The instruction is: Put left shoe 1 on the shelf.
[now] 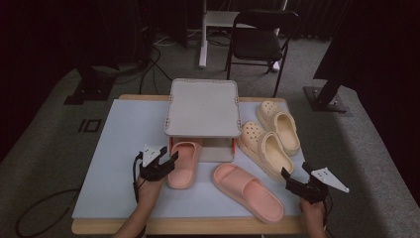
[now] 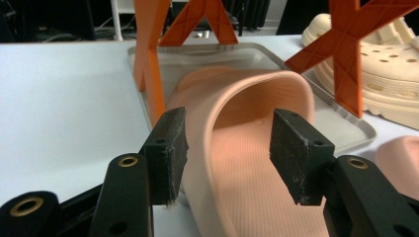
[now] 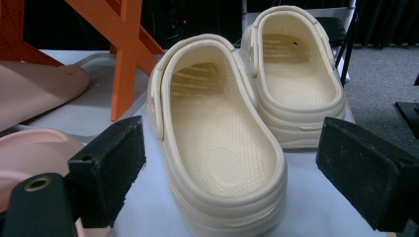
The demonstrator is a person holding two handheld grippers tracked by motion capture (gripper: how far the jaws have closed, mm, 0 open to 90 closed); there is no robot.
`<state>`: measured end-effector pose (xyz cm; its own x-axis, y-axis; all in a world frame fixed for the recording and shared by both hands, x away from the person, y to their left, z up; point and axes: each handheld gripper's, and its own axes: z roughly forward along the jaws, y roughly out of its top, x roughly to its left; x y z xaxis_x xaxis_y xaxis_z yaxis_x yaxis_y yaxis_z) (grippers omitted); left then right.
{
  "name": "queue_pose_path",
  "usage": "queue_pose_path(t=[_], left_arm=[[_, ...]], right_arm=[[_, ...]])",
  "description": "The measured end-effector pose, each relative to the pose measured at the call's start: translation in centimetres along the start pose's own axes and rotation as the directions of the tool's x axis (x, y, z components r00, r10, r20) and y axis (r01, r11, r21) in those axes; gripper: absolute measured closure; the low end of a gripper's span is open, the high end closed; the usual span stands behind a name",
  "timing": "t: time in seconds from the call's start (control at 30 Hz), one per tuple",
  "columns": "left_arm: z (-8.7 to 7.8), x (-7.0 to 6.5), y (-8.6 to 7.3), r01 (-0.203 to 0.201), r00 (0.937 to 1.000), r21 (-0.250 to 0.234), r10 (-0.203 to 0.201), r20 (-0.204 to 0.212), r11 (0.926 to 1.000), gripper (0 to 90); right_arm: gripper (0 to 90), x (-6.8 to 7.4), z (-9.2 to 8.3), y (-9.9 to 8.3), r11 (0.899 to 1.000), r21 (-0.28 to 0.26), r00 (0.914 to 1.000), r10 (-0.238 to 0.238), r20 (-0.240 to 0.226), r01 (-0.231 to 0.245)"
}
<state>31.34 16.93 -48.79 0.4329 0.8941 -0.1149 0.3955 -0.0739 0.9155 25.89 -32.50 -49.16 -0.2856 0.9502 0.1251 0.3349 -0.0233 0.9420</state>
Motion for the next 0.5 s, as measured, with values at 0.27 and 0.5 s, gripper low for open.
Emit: queue_pose_path(t=[0.27, 0.5], left_arm=[[-3.2, 0.5, -0.4, -0.005, 0.9997, -0.011, 0.006, 0.023, 0.9999, 46.8], [-5.4, 0.7, -1.6, -0.015, 0.9984, 0.007, 0.015, 0.055, 0.9999, 42.5]], right_arm=[[11.1, 0.2, 0.1, 0.0, 1.0, 0.001, 1.0, -0.003, -0.002, 0.003], [11.1, 0.3, 0.1, 0.1, 1.0, 0.005, 1.0, -0.004, -0.004, 0.004]])
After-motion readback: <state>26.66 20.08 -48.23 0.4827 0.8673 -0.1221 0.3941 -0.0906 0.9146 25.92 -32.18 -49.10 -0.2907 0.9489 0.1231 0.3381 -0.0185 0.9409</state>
